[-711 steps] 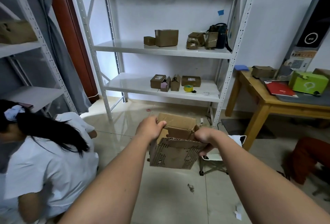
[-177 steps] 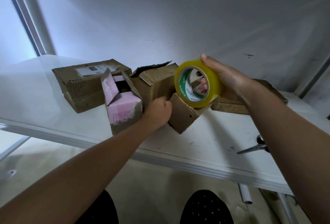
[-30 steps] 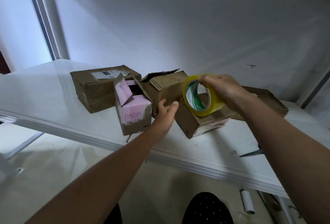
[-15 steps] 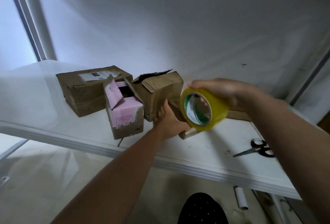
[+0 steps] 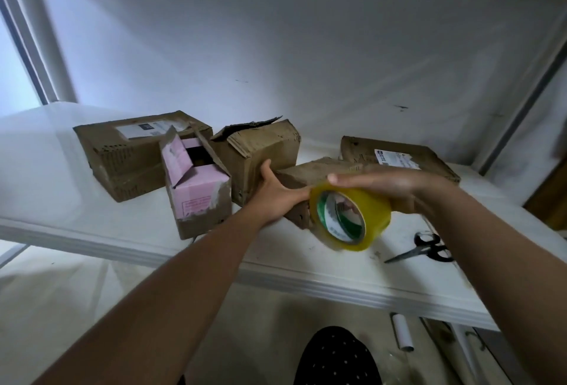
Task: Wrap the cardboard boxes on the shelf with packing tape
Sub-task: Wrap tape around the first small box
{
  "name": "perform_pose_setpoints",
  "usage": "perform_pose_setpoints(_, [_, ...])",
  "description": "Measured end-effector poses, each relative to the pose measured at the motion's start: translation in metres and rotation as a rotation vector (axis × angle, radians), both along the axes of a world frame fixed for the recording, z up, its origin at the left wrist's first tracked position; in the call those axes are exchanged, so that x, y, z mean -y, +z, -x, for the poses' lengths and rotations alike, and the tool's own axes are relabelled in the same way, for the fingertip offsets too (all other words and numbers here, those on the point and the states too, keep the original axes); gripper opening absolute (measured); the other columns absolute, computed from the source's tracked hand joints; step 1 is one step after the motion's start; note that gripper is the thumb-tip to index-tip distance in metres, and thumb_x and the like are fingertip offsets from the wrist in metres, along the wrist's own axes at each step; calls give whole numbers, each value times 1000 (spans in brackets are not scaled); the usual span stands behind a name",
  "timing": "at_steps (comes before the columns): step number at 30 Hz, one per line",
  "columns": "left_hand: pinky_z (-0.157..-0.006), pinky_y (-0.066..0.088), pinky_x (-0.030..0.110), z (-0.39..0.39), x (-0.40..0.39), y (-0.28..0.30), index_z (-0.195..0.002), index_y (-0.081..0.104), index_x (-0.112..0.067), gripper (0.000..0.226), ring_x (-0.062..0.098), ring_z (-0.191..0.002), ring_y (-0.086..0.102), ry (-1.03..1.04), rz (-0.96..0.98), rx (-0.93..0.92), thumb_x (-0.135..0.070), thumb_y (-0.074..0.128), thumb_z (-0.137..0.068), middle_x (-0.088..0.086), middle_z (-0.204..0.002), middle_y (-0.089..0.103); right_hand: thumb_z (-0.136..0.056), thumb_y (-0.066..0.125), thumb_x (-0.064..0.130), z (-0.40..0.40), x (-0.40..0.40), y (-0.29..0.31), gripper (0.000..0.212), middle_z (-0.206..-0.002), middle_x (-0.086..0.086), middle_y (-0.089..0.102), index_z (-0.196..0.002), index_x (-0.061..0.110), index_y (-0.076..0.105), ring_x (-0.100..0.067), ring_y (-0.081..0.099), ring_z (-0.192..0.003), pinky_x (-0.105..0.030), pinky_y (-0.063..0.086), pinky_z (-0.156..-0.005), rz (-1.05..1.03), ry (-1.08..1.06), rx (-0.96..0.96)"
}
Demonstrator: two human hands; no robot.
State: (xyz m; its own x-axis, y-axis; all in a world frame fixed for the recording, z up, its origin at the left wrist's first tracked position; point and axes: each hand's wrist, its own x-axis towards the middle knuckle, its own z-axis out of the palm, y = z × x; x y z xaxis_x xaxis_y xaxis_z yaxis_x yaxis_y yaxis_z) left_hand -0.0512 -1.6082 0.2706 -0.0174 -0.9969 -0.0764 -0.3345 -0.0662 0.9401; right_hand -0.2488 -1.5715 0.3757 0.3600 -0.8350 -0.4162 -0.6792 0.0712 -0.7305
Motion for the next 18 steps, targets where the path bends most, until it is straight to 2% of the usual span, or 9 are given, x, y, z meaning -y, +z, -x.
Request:
perform_pose_setpoints(2, [-88, 45, 33, -5, 4, 9, -150, 10, -21, 110, 26, -113, 56, 0, -91, -45, -72, 64, -68, 9, -134, 50, -48, 73, 62, -1, 4, 22, 75, -96, 0, 74, -110, 22, 63, -20, 72, -84, -27, 57, -61, 146, -30, 161])
perform_pose_setpoints(4, [-66, 43, 26, -3, 0, 15, -130, 45, -13, 86, 19, -82, 65, -92, -238, -46, -79, 46, -76, 8, -101, 62, -41, 75, 62, -9, 10, 38, 74, -81, 0, 75, -100, 18, 66, -19, 72, -70, -25, 54, -53, 261, -121, 249])
perform_pose_setpoints(5, [-67, 42, 27, 1, -3, 14, -123, 52, -13, 86, 20, -83, 65, -120, -290, -38, -84, 38, -75, 9, -99, 64, -39, 75, 64, -16, 14, 42, 75, -80, -2, 73, -97, 17, 66, -19, 70, -69, -26, 53, -53, 306, -167, 244])
perform_pose_setpoints(6, [-76, 44, 30, 6, -6, 11, -126, 53, -14, 91, 23, -98, 64, -107, -294, -29, -86, 31, -75, 12, -111, 63, -40, 74, 66, -22, 17, 43, 74, -82, -3, 71, -95, 17, 66, -20, 68, -71, -27, 51, -55, 339, -209, 223])
perform_pose_setpoints(9, [-108, 26, 35, 14, -15, -10, -151, 23, -20, 97, 24, -140, 30, -15, 53, -8, -81, 38, -77, 6, -155, 29, -65, 72, 63, -36, 23, 35, 48, -88, -3, 64, -87, 23, 57, -22, 62, -77, -30, 48, -58, 383, -355, 198])
perform_pose_setpoints(11, [-112, 18, 34, 8, -20, -19, -153, 2, -25, 119, 17, -145, 14, -109, 237, 20, -79, 56, -62, -1, -160, 10, -70, 69, 61, -39, 26, 33, 44, -91, -3, 63, -89, 25, 54, -23, 62, -80, -31, 50, -60, 339, -360, 193])
perform_pose_setpoints(14, [-114, 18, 41, -3, -16, -19, -145, -22, -41, 143, 13, -145, 1, -234, 247, 124, -72, 76, -45, -8, -160, -7, -70, 69, 61, -43, 27, 34, 48, -94, -5, 65, -96, 23, 56, -25, 64, -83, -31, 51, -60, 266, -310, 194])
perform_pose_setpoints(16, [-112, 18, 37, -4, -7, -13, -142, -28, -42, 145, 14, -145, 0, -270, 247, 117, -58, 83, -51, -9, -160, -7, -71, 68, 59, -43, 27, 34, 47, -95, -6, 67, -97, 22, 57, -25, 66, -82, -32, 53, -61, 239, -308, 223])
perform_pose_setpoints(18, [-109, 25, 34, -2, 1, -9, -144, -25, -39, 139, 18, -143, 16, -273, 219, 78, -42, 86, -61, -7, -159, 8, -73, 67, 59, -41, 26, 33, 50, -98, -8, 68, -103, 19, 59, -27, 66, -86, -35, 55, -69, 211, -293, 240])
